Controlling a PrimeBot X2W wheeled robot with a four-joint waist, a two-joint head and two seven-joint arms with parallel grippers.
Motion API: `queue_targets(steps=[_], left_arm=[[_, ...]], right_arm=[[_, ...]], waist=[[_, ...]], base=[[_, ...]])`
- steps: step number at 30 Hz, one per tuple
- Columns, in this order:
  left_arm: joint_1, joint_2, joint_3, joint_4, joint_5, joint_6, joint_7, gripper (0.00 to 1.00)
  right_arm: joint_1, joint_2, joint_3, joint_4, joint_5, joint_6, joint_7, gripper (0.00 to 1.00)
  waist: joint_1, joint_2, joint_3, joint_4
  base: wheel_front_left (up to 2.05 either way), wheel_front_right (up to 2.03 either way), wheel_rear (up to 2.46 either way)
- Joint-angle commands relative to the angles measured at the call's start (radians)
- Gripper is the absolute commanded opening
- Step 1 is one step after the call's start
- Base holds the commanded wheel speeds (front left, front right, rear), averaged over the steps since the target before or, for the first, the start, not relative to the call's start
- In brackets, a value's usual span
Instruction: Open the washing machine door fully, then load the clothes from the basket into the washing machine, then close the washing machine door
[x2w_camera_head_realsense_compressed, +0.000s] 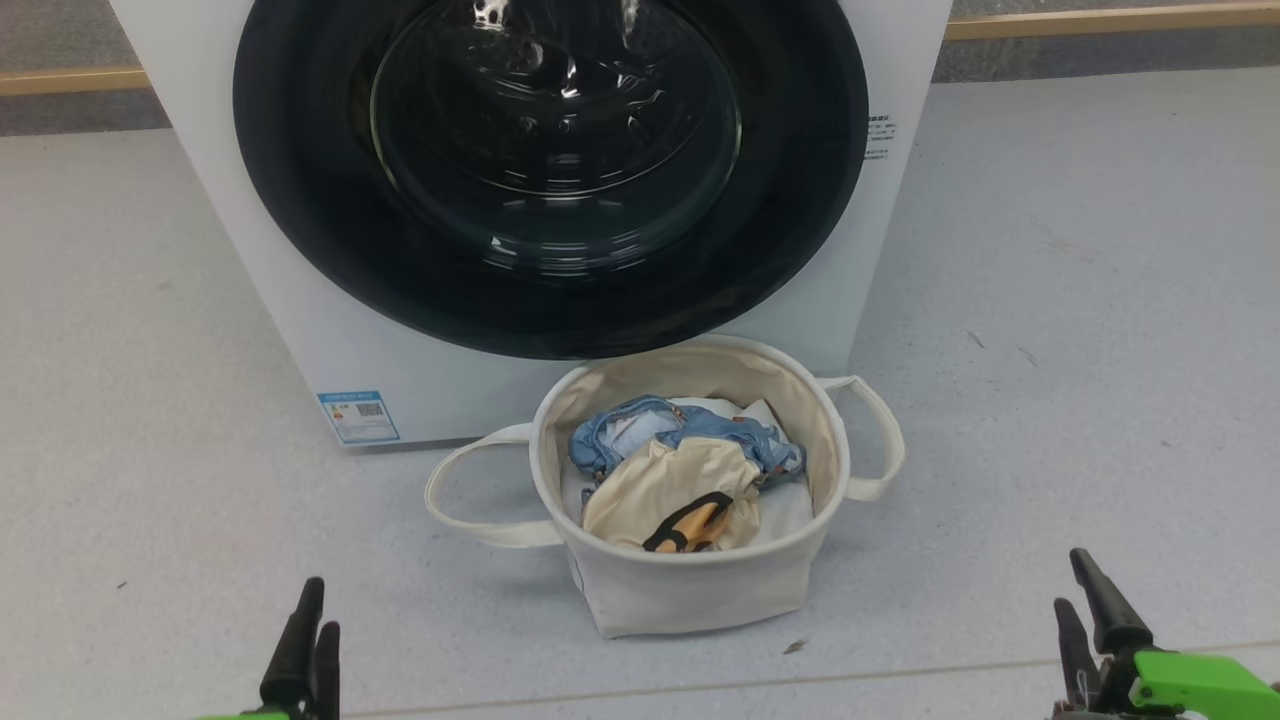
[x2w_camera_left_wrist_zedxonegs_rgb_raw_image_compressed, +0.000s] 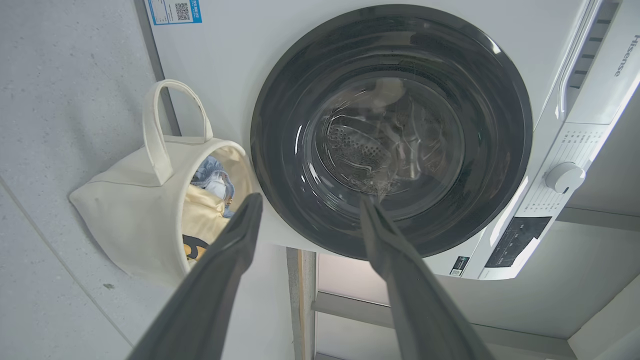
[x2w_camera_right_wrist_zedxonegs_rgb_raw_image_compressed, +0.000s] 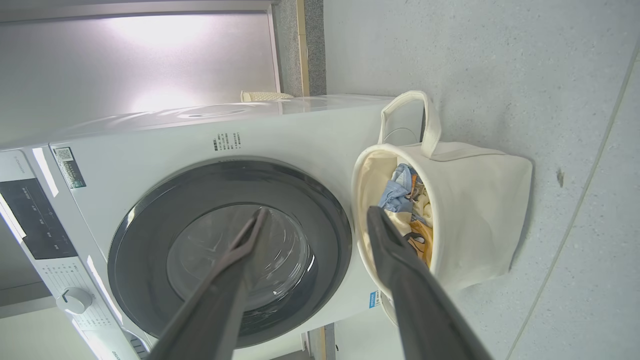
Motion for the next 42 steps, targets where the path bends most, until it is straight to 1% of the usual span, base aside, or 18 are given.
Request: queue_targets(steps=[1,5,14,23,26,27,28,32,33,37,40,42], left_arm=[[-0.044,0.007,0.002,-0.036,0.012,-0.001,-0.008,1.00],[-0.052,0.007,-0.003,-0.045,0.036,-0.001,-0.019,1.00],[-0.072,0.008,0.002,-0.079,0.121,-0.002,-0.046,1.00],[-0.085,0.008,0.000,-0.122,0.223,0.007,-0.072,1.00],[-0.092,0.008,-0.010,-0.140,0.273,0.013,-0.081,1.00],[-0.092,0.008,-0.010,-0.140,0.273,0.013,-0.081,1.00],[-0.097,0.009,-0.022,-0.152,0.318,0.017,-0.087,1.00],[-0.110,0.009,-0.041,-0.178,0.391,0.032,-0.098,1.00],[-0.118,0.009,-0.045,-0.196,0.431,0.045,-0.104,1.00],[-0.134,0.009,-0.060,-0.235,0.506,0.070,-0.116,1.00],[-0.145,0.009,-0.075,-0.256,0.567,0.086,-0.125,1.00],[-0.148,0.009,-0.081,-0.261,0.586,0.091,-0.127,1.00]], right_arm=[[-0.041,-0.006,-0.005,-0.044,-0.013,0.000,-0.009,1.00],[-0.043,-0.006,-0.011,-0.062,-0.030,0.000,-0.021,1.00],[-0.055,-0.007,-0.023,-0.111,-0.106,0.000,-0.047,1.00],[-0.069,-0.008,-0.019,-0.154,-0.225,0.000,-0.073,1.00],[-0.077,-0.008,-0.013,-0.171,-0.265,0.000,-0.082,1.00],[-0.077,-0.008,-0.013,-0.171,-0.265,0.000,-0.082,1.00],[-0.082,-0.008,-0.004,-0.185,-0.298,0.000,-0.088,1.00],[-0.093,-0.014,0.009,-0.214,-0.373,0.000,-0.100,1.00],[-0.099,-0.015,0.009,-0.231,-0.403,0.000,-0.105,1.00],[-0.110,-0.033,0.031,-0.262,-0.470,0.000,-0.117,1.00],[-0.124,-0.029,0.036,-0.289,-0.484,0.000,-0.126,1.00],[-0.129,-0.028,0.036,-0.298,-0.484,0.000,-0.129,1.00]], waist=[[-0.0002,0.0000,0.001,0.000],[-0.0003,0.0000,0.002,0.000],[-0.0003,0.0000,0.000,0.000],[-0.0003,0.0000,-0.006,-0.005],[-0.0003,0.0000,-0.006,-0.006],[-0.0003,0.0000,-0.006,-0.006],[-0.0003,0.0000,-0.005,-0.007],[-0.0003,0.0000,-0.005,-0.008],[-0.0003,0.0000,-0.005,-0.008],[-0.0003,0.0000,-0.006,-0.008],[-0.0003,0.0000,-0.005,-0.008],[-0.0003,0.0000,-0.005,-0.008]], base=[[0.00,0.00,0.00],[0.00,0.00,0.00],[0.00,0.00,0.00],[0.00,0.00,0.00],[0.00,0.00,0.00],[0.00,0.00,0.00],[0.00,0.00,0.00],[0.00,0.00,0.00],[0.00,0.00,0.00],[0.00,0.00,0.00],[0.00,0.00,0.00],[0.00,0.00,0.00]])
